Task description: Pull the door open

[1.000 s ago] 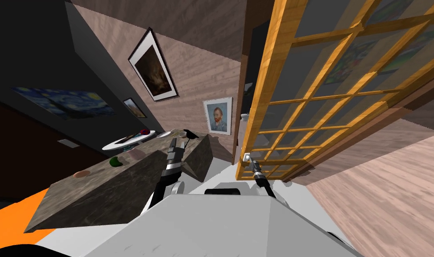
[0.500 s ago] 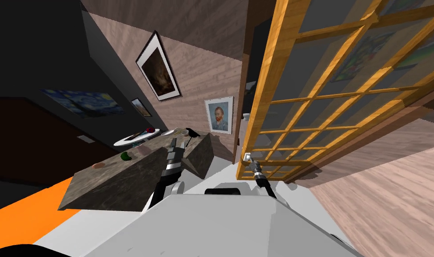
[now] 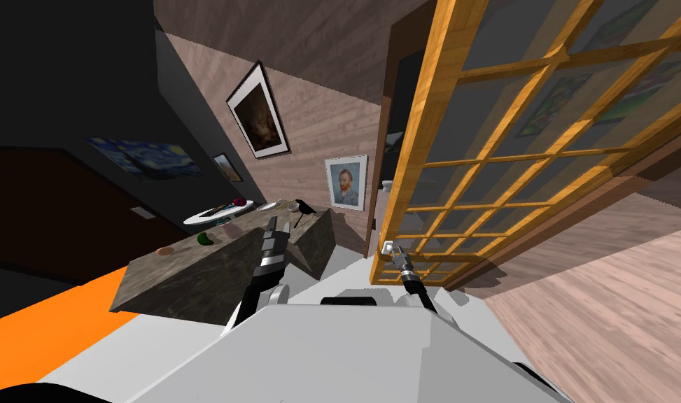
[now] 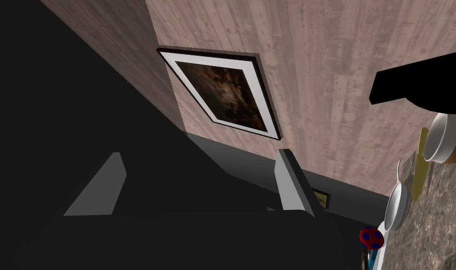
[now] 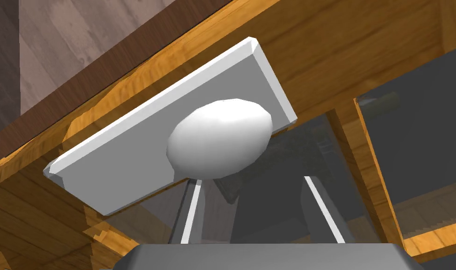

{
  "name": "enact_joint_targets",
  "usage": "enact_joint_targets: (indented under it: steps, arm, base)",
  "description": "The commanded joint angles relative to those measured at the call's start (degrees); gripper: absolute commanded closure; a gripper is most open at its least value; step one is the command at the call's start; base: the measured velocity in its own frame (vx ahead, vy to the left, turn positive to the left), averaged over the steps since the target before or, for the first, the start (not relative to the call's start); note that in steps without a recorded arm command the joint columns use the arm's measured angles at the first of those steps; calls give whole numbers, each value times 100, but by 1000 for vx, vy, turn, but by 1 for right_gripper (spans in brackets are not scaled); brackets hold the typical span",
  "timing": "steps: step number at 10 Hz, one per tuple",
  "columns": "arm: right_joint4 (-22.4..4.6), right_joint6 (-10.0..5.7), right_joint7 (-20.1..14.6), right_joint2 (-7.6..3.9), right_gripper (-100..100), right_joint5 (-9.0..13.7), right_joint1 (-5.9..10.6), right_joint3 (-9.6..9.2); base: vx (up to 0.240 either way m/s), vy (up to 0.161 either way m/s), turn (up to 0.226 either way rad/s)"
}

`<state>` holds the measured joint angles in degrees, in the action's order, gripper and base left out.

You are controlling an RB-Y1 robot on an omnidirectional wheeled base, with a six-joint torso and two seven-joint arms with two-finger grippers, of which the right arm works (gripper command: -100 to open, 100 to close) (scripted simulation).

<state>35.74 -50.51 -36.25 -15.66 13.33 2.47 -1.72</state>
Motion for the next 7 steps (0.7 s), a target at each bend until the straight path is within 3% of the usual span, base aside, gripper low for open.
enact_joint_targets:
  steps: [1,7]
  arm:
    - [20,8,-246,88,-100,44,-5,-108]
    - [139,39,-1080,102,-100,305,-55,-237]
  base:
    - [-65,-11,72]
    - [-62,-1,55]
